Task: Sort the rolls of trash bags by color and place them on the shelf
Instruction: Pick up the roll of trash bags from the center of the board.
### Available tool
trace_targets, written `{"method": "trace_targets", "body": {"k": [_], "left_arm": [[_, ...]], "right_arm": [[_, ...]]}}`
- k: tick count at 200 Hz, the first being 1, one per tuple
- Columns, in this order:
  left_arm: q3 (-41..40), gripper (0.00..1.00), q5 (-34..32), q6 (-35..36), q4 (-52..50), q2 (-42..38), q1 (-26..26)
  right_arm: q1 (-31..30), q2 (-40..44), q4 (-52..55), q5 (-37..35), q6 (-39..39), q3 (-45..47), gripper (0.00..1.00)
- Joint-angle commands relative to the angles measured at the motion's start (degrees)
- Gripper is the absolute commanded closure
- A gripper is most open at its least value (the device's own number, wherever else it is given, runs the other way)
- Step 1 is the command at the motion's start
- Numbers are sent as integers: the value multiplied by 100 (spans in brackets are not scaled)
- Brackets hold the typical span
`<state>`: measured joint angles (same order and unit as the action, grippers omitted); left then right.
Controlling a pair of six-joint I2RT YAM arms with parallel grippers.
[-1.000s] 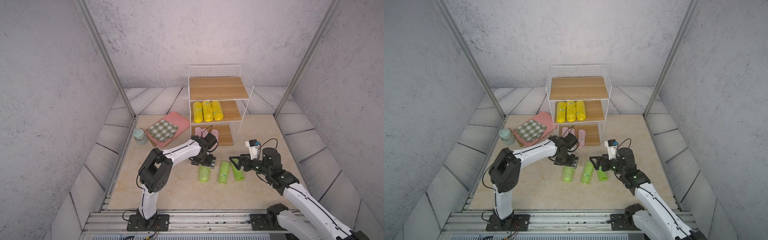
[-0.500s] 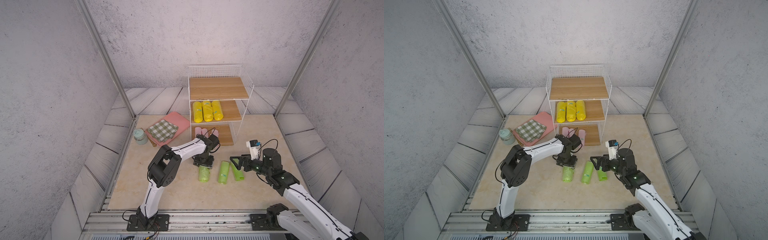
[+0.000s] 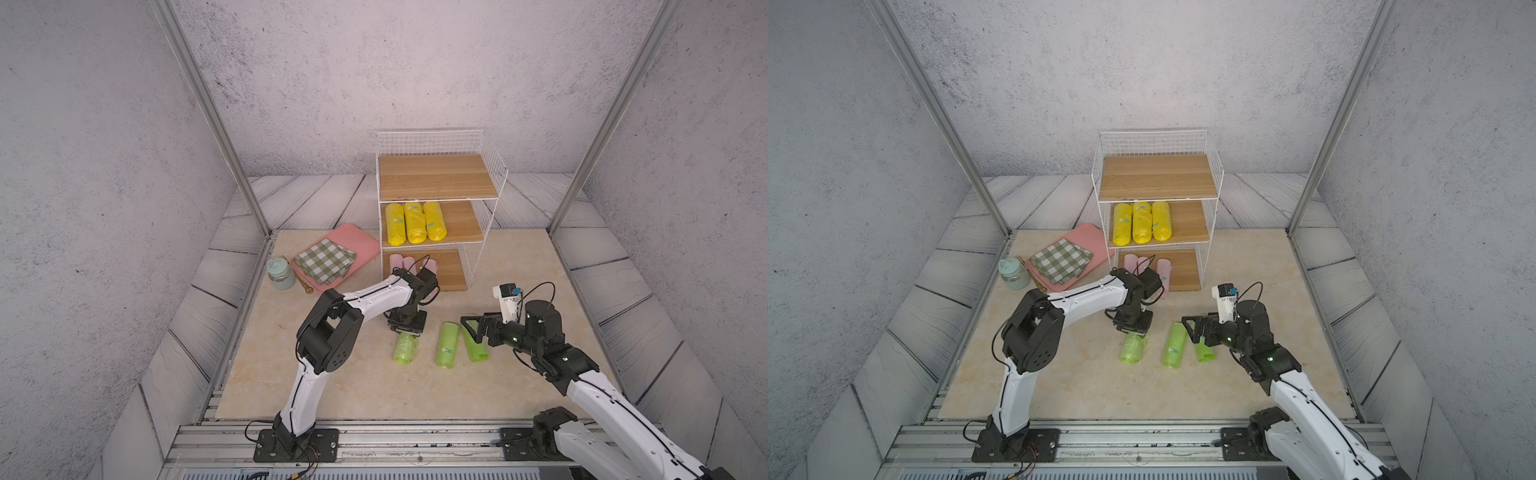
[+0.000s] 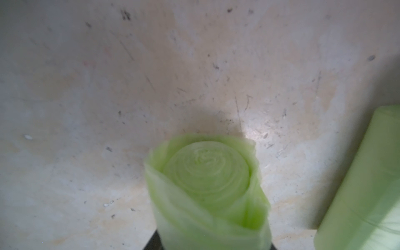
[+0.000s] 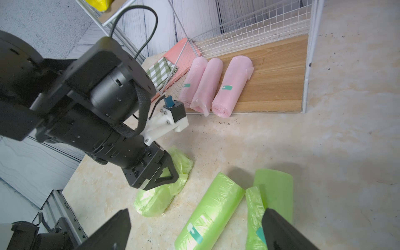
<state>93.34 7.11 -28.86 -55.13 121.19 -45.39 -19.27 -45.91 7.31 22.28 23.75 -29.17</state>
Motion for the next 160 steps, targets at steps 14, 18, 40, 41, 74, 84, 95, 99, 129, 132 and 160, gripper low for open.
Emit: {"method": "trace_targets", "body": {"k": [14, 18, 40, 41, 74, 84, 95, 99, 129, 132, 160], "left_arm": [[-346, 100, 258, 126, 206, -331, 56], [-391, 100, 291, 141, 246, -376, 58], [-635, 100, 543, 240, 462, -682, 98], [-643, 100, 553, 249, 470, -692, 99], [-730, 100, 950, 579, 575, -1107, 132], [-721, 100, 1145, 697, 583, -1254, 161], [-706, 100, 1330, 839, 618, -1431, 188], [-724, 100, 1462, 896, 667, -1515, 208], [-990, 100, 2084, 1078, 1328, -2243, 345], [-1007, 100, 2127, 1102, 1371, -2301, 366], [-1074, 100, 2696, 1342, 1680, -2717, 516]], "right_arm": [[14, 204, 38, 18, -70, 26, 1], [19, 203, 25, 37, -67, 25, 1], [17, 174, -66, 156, -62, 21, 1], [14, 168, -69, 159, -62, 19, 1], [19, 75, -277, 434, -45, -24, 1], [19, 56, -353, 544, -34, -36, 1], [17, 49, -440, 663, -21, -40, 1], [19, 47, -461, 697, -21, -47, 1], [18, 90, -568, 959, -51, -140, 1], [13, 103, -572, 988, -58, -156, 1], [14, 114, -864, 1284, -82, -205, 1]]}}
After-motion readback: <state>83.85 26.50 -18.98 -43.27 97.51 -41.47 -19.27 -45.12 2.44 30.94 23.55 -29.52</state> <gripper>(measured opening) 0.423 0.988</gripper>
